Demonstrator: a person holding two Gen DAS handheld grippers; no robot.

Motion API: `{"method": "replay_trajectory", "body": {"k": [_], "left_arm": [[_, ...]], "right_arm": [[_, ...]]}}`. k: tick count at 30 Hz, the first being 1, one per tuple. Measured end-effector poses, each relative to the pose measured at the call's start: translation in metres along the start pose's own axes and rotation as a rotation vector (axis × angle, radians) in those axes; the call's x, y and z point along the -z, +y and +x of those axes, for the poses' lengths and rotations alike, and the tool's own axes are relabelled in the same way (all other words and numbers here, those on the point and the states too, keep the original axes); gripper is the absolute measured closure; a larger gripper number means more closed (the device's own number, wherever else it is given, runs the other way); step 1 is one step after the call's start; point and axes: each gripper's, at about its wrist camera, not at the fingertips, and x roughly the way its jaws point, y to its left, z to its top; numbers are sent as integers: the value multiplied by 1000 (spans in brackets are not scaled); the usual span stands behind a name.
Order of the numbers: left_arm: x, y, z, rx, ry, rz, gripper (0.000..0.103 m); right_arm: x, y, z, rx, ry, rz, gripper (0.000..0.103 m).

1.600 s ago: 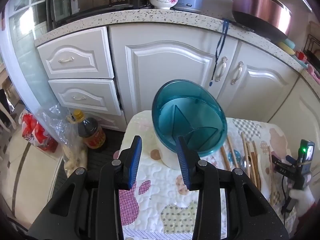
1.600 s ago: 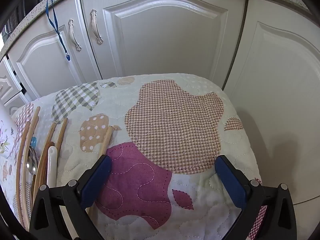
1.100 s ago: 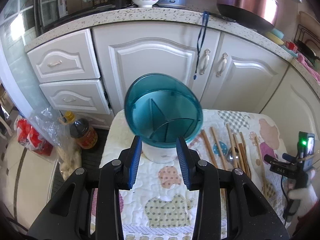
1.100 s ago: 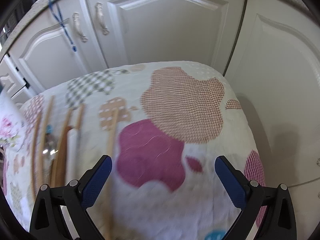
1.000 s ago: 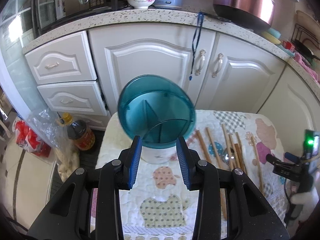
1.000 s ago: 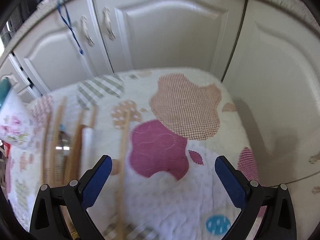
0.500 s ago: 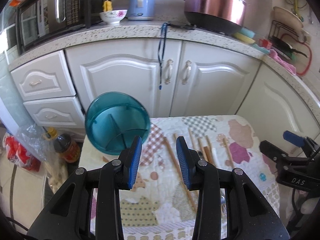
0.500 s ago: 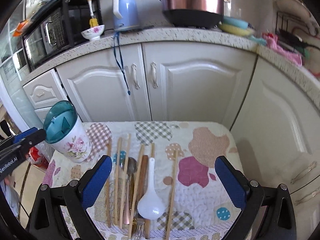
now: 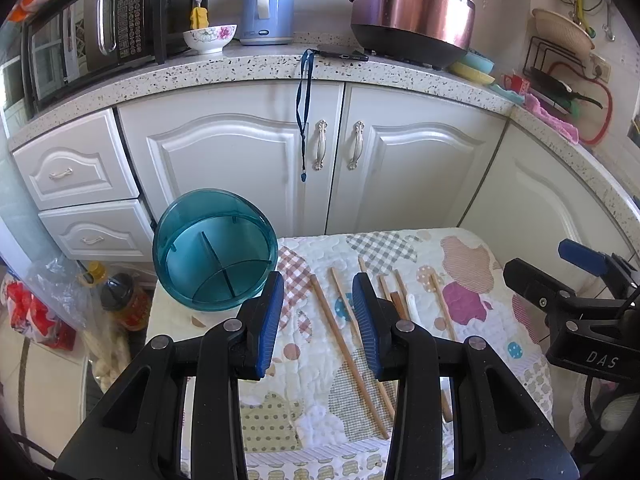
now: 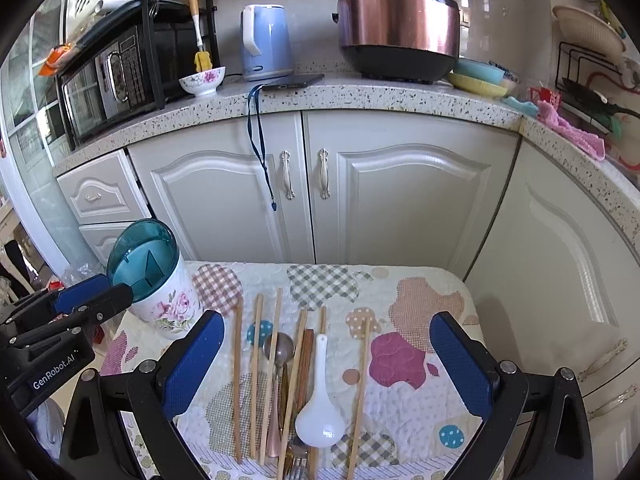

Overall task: Organize utensils
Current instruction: 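Move both tools over the quilt toward the loose wooden chopsticks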

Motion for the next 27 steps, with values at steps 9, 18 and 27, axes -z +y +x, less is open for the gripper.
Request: {"method": "replay_trajectory", "body": {"k": [9, 18, 27], "left_arm": [[0, -1, 0, 1, -2, -4, 68], [2, -2, 3, 1, 9, 0, 68], [3, -1, 5, 3, 16, -2, 68]], "right_arm": [[-2, -6, -1, -19, -3, 48, 0], [-1, -5, 2, -2, 7, 30, 0], [0, -8, 5, -3, 22, 41, 0]]}}
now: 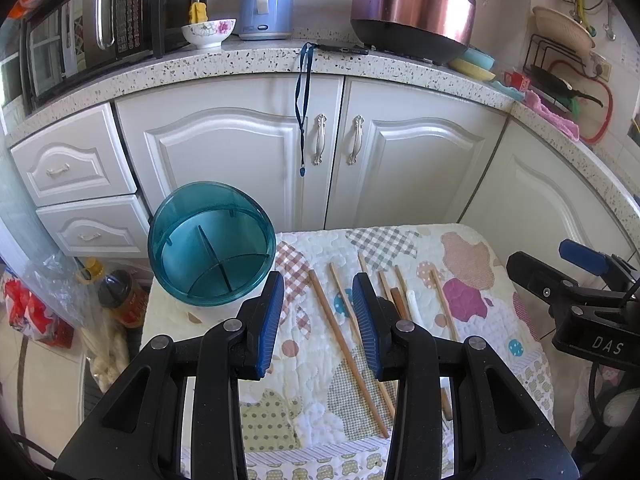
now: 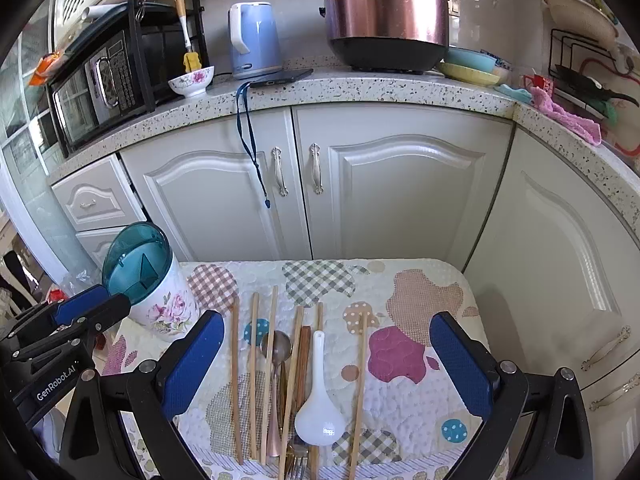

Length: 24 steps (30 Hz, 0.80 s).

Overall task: Organize utensils
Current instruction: 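Move both tools over the quilt toward the loose wooden chopsticks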

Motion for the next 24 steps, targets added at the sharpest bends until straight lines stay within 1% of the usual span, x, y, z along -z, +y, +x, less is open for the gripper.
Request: {"method": "replay_trajectory", "body": {"k": [10, 24], "left_arm": [[1, 2, 4, -2, 6, -3, 68], [3, 4, 10, -9, 18, 0, 68]], "right_arm": [[1, 5, 1, 1, -1, -21, 0], [3, 5, 7, -2, 21, -39, 0]]}}
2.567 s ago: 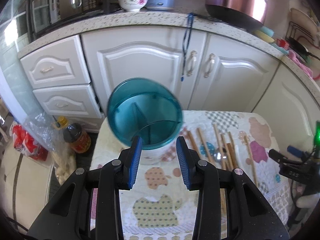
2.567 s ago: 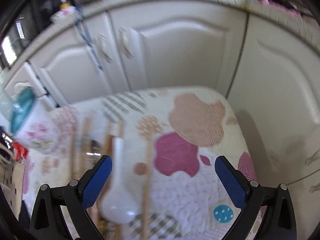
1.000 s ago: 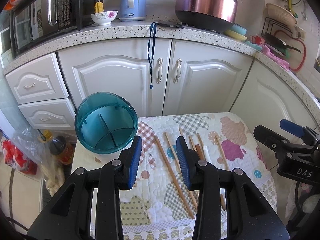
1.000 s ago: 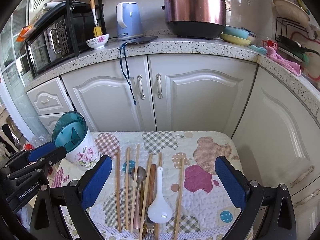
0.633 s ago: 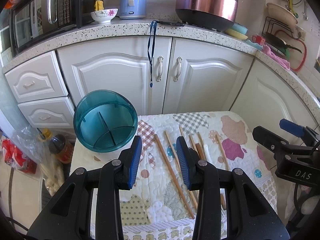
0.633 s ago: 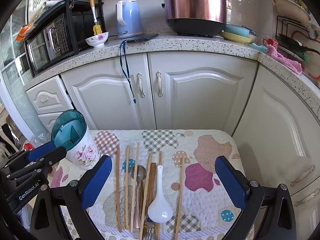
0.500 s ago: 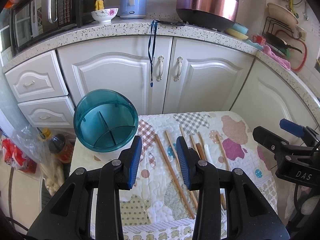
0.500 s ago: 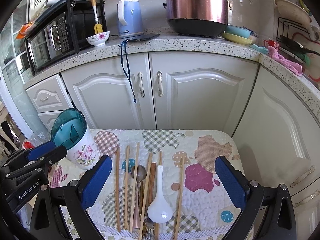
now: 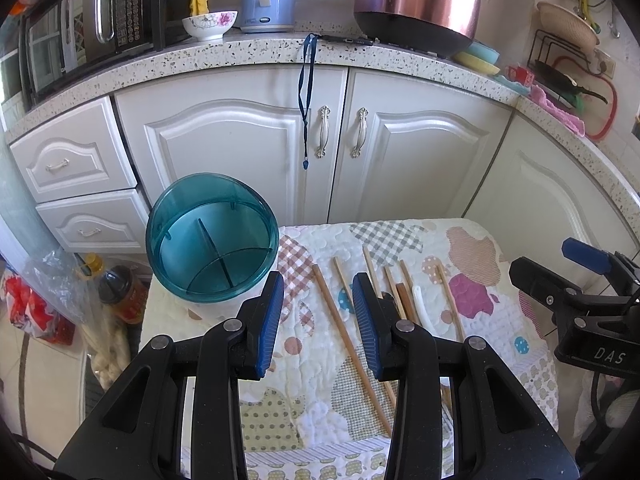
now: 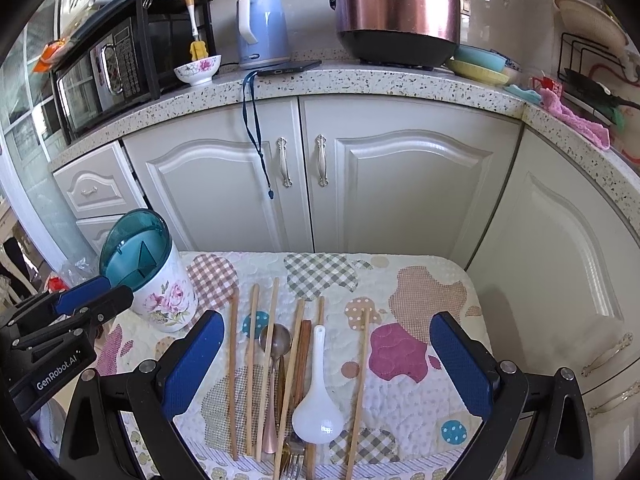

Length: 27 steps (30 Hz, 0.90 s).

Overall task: Organize utensils
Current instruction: 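Move both tools over the quilt toward the loose wooden chopsticks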

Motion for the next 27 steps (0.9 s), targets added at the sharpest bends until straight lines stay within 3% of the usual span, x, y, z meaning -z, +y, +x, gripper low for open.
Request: {"method": "replay_trajectory", "body": {"k": [27], "left_arm": [[2, -2, 13, -2, 28, -4, 68]], "right_arm": [[5, 1, 13, -31, 50, -15, 0]]}}
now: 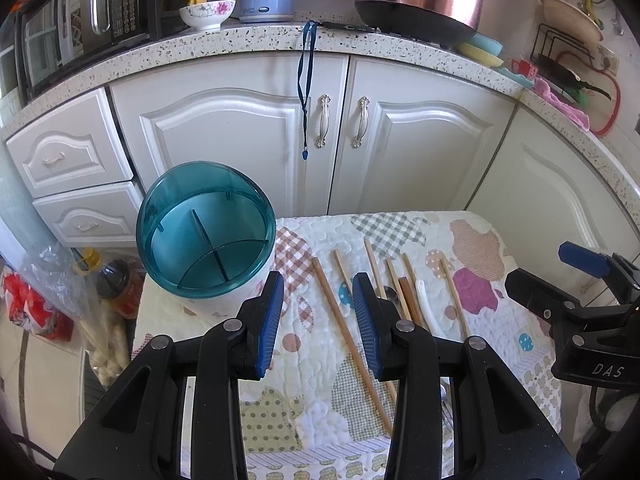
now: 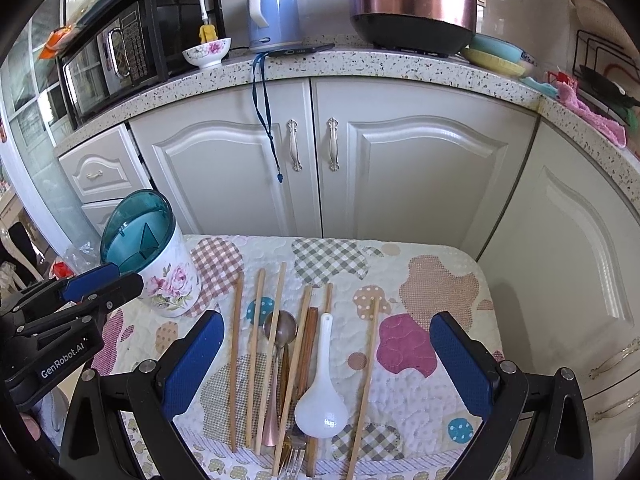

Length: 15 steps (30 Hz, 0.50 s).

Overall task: Organize utensils
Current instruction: 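Move both tools over the quilt toward the loose wooden chopsticks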

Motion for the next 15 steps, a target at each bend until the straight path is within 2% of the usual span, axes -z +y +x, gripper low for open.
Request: {"method": "replay_trajectory", "body": {"k": [15], "left_arm": [[1, -2, 5, -2, 10, 0, 68]], "right_arm": [[1, 1, 5, 1, 14, -11, 0]]}}
